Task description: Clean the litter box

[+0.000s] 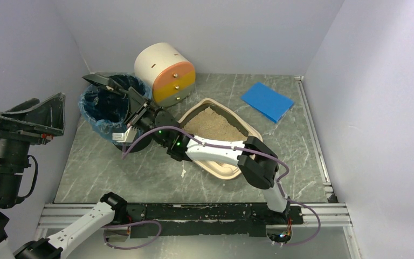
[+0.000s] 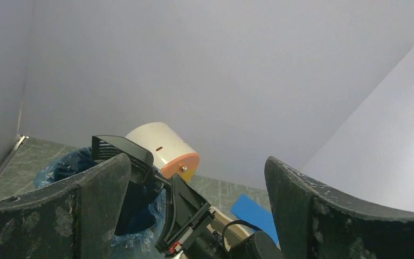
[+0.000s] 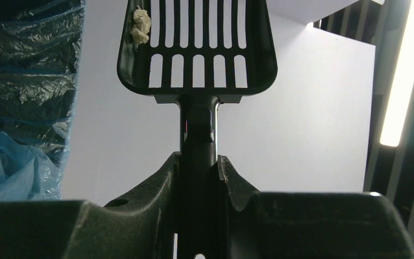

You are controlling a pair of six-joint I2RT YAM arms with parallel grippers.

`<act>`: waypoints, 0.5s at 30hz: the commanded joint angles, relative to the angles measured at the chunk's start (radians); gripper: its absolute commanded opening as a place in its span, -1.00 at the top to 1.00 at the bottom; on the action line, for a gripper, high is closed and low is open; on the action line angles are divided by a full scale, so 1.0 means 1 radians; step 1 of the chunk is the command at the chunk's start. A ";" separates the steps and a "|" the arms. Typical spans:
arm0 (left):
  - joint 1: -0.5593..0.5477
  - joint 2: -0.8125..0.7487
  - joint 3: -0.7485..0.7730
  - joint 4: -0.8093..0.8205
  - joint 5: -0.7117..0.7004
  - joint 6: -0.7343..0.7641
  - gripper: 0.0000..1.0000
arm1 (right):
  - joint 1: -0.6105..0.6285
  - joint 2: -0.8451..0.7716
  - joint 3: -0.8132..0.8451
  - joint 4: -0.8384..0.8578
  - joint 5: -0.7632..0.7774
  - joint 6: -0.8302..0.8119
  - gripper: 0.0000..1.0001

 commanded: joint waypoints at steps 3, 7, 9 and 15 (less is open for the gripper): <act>0.000 -0.012 0.008 -0.011 -0.007 0.013 -0.97 | 0.005 -0.018 -0.036 0.152 -0.048 -0.222 1.00; -0.001 -0.015 0.006 -0.008 -0.009 0.014 -0.98 | 0.003 -0.030 -0.080 0.200 -0.090 -0.273 1.00; -0.001 -0.016 0.002 -0.005 -0.009 0.015 -0.97 | 0.003 -0.033 -0.086 0.219 -0.096 -0.287 1.00; -0.001 -0.016 -0.011 0.003 -0.006 0.013 -0.97 | 0.003 -0.035 -0.088 0.235 -0.093 -0.285 1.00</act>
